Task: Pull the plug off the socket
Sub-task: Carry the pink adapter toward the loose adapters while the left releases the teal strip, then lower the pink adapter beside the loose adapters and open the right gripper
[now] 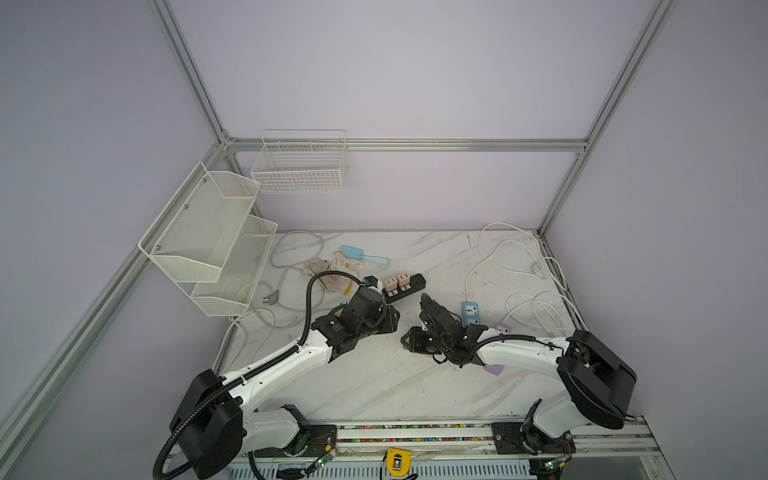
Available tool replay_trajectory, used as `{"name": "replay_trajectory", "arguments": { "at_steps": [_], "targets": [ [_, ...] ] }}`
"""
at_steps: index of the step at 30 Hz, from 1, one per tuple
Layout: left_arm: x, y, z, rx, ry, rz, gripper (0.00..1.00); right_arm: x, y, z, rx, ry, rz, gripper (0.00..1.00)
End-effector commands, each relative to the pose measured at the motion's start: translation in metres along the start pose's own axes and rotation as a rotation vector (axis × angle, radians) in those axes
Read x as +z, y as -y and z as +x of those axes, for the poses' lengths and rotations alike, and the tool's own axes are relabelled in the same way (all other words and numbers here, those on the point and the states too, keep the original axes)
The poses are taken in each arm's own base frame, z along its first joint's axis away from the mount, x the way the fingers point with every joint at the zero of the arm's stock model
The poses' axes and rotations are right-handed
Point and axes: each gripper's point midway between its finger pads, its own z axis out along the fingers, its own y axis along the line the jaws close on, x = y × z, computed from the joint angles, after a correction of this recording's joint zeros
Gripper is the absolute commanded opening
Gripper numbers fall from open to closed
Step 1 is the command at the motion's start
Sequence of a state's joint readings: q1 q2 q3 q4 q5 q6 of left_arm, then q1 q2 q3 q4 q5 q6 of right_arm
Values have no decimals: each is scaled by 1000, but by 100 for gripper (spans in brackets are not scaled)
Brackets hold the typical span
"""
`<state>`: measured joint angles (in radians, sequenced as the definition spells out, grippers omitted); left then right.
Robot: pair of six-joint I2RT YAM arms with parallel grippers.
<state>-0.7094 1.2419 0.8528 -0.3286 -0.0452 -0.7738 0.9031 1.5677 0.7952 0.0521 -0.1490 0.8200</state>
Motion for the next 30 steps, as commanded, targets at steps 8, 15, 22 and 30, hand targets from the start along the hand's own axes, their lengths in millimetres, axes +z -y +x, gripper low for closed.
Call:
{"name": "replay_trajectory", "arguments": {
  "at_steps": [8,15,22,30],
  "targets": [
    [-5,-31,4,3,20,-114,47,26,-23,-6,2,36,-52,1],
    [0,-35,6,-8,9,-121,47,36,-13,0,4,18,-30,4],
    [5,-33,8,-20,-5,-111,47,40,-5,7,8,5,-13,13],
    [5,-32,6,-26,-2,-108,46,39,1,10,-8,-6,18,31]
  ]
}}
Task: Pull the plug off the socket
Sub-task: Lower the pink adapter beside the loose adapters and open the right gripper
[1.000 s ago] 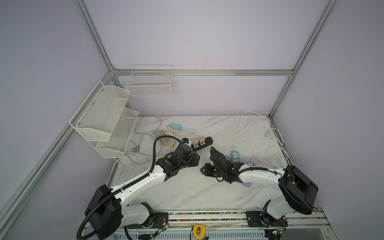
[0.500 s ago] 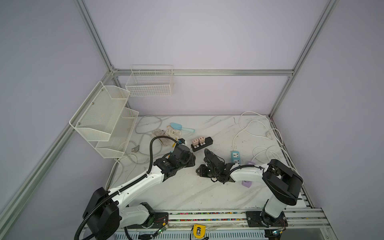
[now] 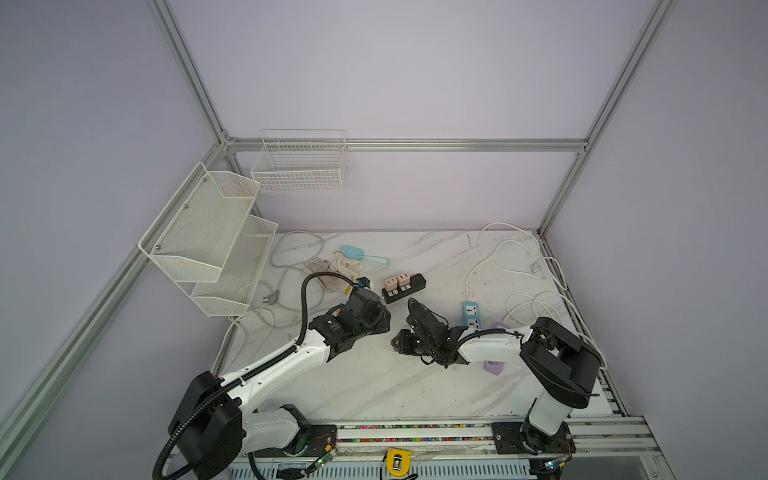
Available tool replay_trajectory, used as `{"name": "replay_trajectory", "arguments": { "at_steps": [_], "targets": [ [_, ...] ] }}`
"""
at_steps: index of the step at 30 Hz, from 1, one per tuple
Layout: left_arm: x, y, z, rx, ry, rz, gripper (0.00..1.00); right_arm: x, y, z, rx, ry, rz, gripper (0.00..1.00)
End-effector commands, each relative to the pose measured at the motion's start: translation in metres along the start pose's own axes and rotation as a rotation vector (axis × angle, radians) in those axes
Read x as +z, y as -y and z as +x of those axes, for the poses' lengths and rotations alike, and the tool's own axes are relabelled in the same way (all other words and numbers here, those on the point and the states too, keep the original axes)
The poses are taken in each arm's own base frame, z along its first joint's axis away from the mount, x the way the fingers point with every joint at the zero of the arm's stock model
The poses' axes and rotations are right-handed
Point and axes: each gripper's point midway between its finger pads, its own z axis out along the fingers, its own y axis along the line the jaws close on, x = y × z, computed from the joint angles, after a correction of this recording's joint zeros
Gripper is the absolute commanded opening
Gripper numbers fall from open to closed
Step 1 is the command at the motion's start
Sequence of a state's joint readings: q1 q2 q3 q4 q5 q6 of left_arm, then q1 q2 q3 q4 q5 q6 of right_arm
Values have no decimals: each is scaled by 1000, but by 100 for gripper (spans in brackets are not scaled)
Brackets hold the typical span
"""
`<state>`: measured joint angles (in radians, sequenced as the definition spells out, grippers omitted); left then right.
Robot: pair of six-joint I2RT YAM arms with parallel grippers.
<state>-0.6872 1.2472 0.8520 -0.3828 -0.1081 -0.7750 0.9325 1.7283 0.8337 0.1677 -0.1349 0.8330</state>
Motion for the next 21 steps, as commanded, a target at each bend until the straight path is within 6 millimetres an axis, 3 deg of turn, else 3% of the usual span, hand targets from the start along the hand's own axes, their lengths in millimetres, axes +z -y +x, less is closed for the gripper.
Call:
{"name": "replay_trajectory", "arguments": {
  "at_steps": [1,13,21],
  "targets": [
    [5,-8,8,-14,-12,-8,47,-1,2,2,-1,4,15,33],
    [3,-6,3,-14,0,0,47,-17,1,-3,-26,18,49,56],
    [-2,-1,-9,6,26,11,47,-49,-13,-31,-33,97,44,69]
  ]
}}
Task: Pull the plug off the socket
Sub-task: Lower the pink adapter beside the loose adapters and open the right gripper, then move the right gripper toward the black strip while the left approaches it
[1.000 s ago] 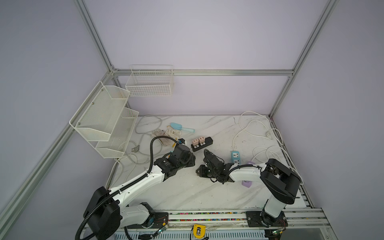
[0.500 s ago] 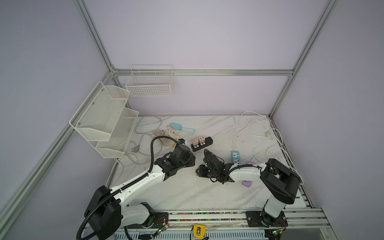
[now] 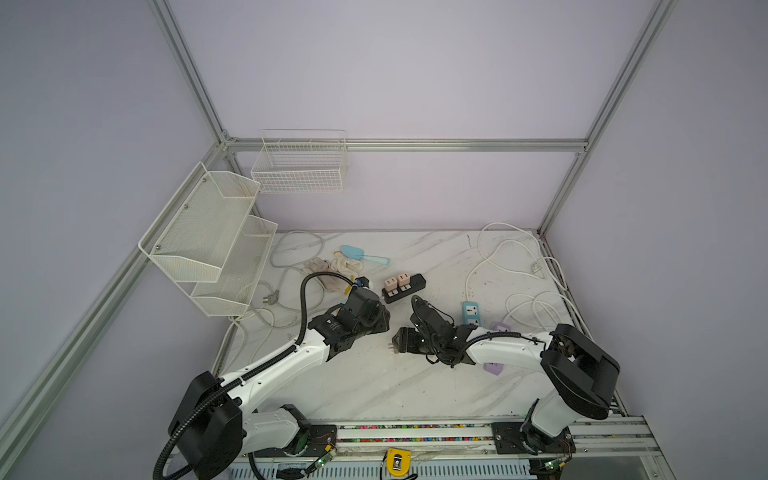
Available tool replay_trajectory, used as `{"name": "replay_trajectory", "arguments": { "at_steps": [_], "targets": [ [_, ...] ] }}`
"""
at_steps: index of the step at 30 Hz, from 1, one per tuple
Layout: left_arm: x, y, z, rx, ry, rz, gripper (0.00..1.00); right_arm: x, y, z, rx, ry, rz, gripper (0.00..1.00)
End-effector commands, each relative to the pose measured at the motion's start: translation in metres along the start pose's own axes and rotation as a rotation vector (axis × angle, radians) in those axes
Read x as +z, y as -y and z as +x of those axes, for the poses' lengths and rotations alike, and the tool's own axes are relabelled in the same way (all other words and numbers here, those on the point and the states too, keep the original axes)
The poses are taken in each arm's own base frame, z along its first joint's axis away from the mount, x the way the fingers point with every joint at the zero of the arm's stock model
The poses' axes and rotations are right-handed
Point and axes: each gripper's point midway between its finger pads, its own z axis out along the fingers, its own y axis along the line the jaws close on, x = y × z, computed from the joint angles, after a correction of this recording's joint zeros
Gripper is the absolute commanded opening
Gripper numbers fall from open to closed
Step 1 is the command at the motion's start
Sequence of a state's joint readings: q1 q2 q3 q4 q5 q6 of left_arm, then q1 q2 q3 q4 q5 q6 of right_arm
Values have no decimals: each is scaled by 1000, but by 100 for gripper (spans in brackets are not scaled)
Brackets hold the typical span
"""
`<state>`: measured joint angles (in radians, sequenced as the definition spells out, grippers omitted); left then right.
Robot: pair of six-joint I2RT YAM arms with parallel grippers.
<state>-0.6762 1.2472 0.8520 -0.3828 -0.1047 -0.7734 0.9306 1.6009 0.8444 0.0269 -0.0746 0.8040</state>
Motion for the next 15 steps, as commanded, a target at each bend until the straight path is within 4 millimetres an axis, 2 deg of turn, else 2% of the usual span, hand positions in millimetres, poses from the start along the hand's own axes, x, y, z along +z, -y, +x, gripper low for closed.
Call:
{"name": "replay_trajectory", "arguments": {
  "at_steps": [1,5,8,11,15],
  "targets": [
    [-2,4,-9,14,28,18,47,-19,-7,-25,-2,57,0,69],
    [-3,10,-17,20,38,32,47,-36,0,-58,14,102,-1,69],
    [-2,15,-23,22,45,44,47,-44,15,-89,44,138,3,69],
    [0,21,-29,21,50,58,47,-47,35,-120,50,177,44,68],
    [3,29,-38,24,62,71,47,-39,53,-157,50,197,61,67]
  ]
}}
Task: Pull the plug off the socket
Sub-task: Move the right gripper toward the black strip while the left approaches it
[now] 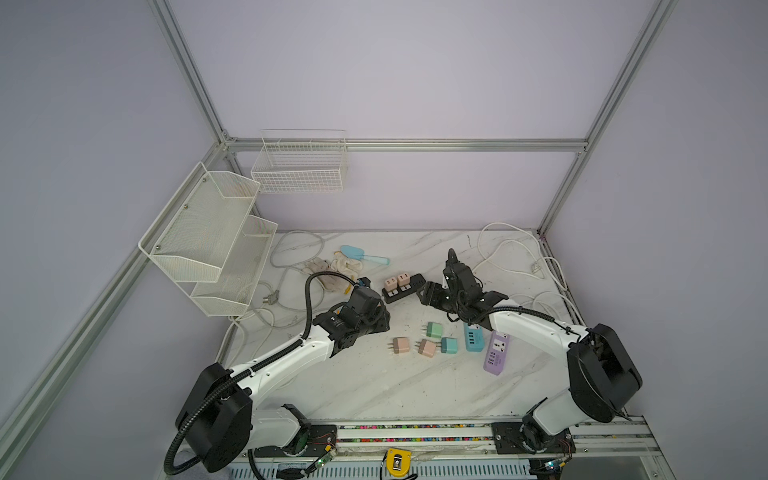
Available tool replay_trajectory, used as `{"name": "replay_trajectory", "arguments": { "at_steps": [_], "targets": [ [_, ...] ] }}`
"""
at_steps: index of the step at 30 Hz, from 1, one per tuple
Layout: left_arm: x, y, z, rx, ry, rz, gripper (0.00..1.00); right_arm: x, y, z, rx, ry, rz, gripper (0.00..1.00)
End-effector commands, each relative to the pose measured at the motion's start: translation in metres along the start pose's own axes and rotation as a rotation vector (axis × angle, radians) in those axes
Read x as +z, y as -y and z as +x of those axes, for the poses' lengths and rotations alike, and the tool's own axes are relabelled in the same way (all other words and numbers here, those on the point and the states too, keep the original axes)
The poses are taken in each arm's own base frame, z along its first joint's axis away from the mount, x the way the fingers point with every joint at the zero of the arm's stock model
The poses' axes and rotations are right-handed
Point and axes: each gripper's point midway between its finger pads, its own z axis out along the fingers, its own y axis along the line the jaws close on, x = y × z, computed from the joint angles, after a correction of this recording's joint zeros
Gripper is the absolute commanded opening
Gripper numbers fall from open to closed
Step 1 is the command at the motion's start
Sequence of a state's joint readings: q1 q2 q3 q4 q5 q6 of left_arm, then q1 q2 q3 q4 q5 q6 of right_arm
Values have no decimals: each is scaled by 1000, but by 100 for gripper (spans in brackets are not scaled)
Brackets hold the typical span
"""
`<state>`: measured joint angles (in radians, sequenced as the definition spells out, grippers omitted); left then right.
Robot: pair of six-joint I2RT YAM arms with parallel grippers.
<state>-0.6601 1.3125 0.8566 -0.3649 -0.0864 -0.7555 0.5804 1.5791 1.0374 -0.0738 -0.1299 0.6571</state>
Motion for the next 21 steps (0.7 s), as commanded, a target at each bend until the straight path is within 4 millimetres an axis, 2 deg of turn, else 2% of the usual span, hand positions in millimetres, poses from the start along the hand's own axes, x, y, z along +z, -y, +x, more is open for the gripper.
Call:
{"name": "replay_trajectory", "arguments": {
  "at_steps": [1,5,10,12,21],
  "targets": [
    [-15,36,-47,13,104,96,47,15,12,-15,-45,-28,29,67],
    [-8,40,-53,9,102,105,47,39,24,-41,-44,-18,46,66],
    [-2,42,-62,0,104,108,47,75,36,-62,-46,-26,66,58],
    [10,38,-60,-5,91,84,47,88,39,-67,-64,-25,72,55],
    [25,34,-74,-39,120,68,47,140,42,-76,-97,-67,79,48]
  ]
}}
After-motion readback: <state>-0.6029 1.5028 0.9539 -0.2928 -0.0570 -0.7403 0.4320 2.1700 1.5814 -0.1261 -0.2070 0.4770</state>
